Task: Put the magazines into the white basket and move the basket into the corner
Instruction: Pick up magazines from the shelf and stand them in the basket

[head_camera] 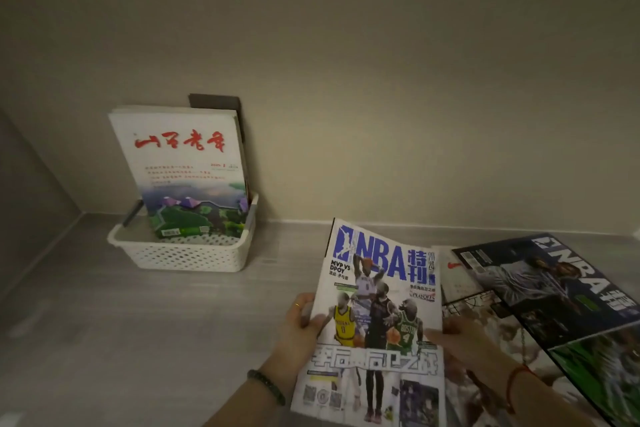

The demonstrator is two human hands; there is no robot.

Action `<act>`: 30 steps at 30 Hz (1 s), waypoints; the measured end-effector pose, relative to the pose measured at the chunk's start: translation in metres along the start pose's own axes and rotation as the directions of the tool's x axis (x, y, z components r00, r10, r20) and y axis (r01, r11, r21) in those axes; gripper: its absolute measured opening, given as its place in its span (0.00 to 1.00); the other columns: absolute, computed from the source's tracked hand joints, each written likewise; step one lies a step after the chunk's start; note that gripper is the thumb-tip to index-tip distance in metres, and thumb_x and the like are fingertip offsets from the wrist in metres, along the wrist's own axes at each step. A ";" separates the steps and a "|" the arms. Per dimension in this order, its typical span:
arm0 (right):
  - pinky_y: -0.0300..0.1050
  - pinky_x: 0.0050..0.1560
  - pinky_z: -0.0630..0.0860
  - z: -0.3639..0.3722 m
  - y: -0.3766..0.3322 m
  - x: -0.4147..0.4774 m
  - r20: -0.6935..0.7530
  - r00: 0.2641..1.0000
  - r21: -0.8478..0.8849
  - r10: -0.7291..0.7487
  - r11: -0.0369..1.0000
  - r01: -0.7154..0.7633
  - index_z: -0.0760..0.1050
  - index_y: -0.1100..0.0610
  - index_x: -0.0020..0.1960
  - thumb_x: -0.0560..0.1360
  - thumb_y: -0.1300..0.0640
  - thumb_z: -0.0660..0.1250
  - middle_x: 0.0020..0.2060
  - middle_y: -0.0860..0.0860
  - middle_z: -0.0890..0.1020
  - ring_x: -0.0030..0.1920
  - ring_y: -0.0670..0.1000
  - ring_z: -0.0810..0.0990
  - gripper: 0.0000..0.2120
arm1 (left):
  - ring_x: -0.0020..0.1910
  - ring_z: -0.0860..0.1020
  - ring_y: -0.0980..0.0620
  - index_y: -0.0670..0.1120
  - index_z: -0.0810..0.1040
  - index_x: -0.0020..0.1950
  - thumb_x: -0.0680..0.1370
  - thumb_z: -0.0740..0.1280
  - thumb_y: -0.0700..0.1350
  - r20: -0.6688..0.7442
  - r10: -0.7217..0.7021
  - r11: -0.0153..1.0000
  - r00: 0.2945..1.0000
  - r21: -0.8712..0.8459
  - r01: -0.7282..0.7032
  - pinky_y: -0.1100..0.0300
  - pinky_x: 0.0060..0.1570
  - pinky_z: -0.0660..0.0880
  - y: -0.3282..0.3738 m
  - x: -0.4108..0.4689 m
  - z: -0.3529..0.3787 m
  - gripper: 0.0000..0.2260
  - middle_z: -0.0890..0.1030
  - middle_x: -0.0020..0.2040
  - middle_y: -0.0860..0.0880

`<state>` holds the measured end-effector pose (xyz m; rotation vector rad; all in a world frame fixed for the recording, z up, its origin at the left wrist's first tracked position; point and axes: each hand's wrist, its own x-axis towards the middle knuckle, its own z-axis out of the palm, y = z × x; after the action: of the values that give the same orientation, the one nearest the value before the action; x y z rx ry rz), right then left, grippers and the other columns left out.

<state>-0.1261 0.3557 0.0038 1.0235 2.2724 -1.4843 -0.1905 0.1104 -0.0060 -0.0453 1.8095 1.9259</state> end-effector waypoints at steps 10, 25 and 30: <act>0.53 0.37 0.82 0.055 -0.129 -0.028 -0.074 0.907 0.336 -0.415 0.846 0.415 0.68 0.64 0.57 0.73 0.73 0.60 0.52 0.63 0.77 0.46 0.63 0.79 0.14 | 0.34 0.83 0.58 0.46 0.73 0.49 0.76 0.60 0.33 -0.056 0.382 0.923 0.923 -0.036 -0.384 0.66 0.34 0.79 0.116 0.002 -0.101 0.09 0.84 0.38 0.50; 0.26 0.29 0.73 0.218 -0.328 0.007 -0.346 0.657 0.141 -0.670 0.655 0.742 0.71 0.58 0.44 0.72 0.71 0.62 0.40 0.53 0.79 0.37 0.48 0.78 0.09 | 0.39 0.78 0.52 0.39 0.76 0.52 0.74 0.65 0.36 -0.469 0.457 0.889 0.756 0.267 -0.372 0.61 0.38 0.76 0.211 0.087 -0.301 0.07 0.80 0.44 0.45; 0.21 0.24 0.68 0.248 -0.314 0.034 -0.367 0.719 0.068 -0.590 0.754 0.653 0.75 0.59 0.43 0.71 0.69 0.64 0.36 0.49 0.78 0.32 0.36 0.74 0.07 | 0.37 0.78 0.57 0.46 0.78 0.42 0.74 0.65 0.36 -0.469 0.404 0.913 0.785 0.261 -0.314 0.65 0.32 0.74 0.169 0.118 -0.322 0.05 0.80 0.40 0.48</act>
<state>-0.4020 0.0781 0.0945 0.5718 2.9648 -1.9388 -0.4545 -0.1550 0.0711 -0.1863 2.4904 2.1531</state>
